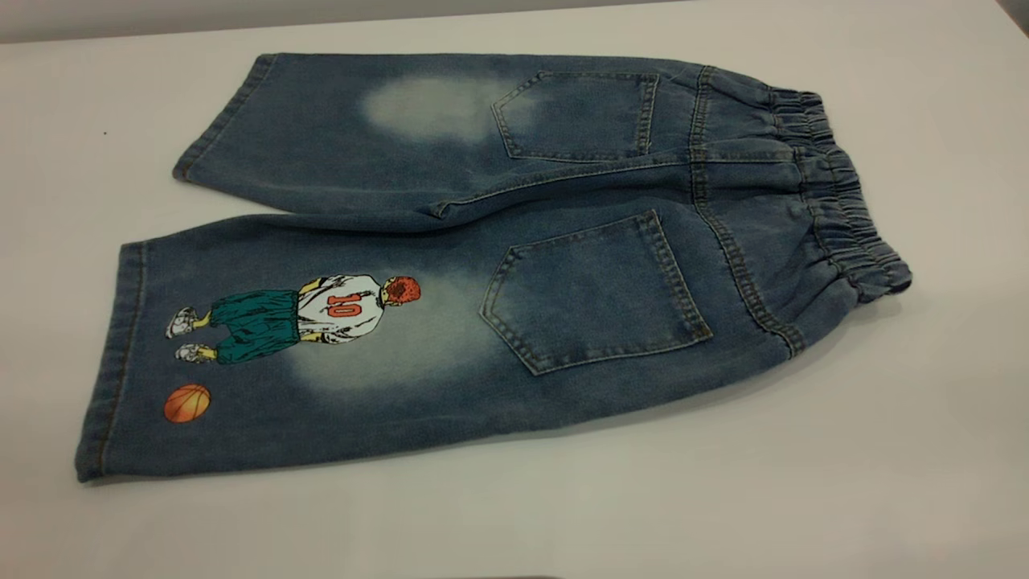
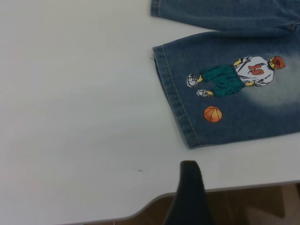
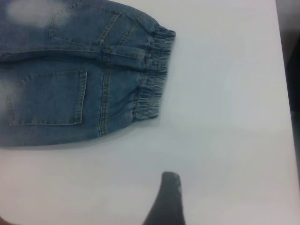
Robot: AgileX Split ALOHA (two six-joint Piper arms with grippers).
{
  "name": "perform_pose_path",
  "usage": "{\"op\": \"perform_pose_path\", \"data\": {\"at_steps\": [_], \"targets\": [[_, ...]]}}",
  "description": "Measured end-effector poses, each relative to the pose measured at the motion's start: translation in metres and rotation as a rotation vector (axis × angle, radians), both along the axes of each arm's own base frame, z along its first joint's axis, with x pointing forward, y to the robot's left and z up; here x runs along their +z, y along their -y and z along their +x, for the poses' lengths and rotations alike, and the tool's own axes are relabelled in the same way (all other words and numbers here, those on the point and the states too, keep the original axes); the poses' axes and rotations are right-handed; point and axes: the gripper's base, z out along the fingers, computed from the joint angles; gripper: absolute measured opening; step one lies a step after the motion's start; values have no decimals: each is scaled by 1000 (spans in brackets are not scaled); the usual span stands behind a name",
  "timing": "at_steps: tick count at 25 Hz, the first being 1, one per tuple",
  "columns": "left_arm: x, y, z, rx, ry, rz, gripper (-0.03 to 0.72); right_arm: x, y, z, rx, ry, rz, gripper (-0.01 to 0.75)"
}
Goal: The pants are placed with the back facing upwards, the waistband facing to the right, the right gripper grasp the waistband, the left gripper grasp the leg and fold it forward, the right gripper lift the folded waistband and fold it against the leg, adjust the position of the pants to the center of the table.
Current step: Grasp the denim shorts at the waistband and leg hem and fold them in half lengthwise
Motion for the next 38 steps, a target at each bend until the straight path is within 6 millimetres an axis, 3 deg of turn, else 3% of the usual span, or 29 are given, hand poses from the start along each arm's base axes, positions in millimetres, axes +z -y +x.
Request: {"op": "perform_pose_path", "data": {"at_steps": [25,30,34,38], "targets": [[0,0,0,0,0,0,517,0,0,0,0,1,0,586],[4,1,2,33,13,-79,517,7,0,1,-41,5,69,586],[22,-1,26,63,4,-125,517,31,-1,17,-70,-1,110,586],[25,-3,70,86,-108,-150,517,43,-6,57,-67,-74,158,586]]}}
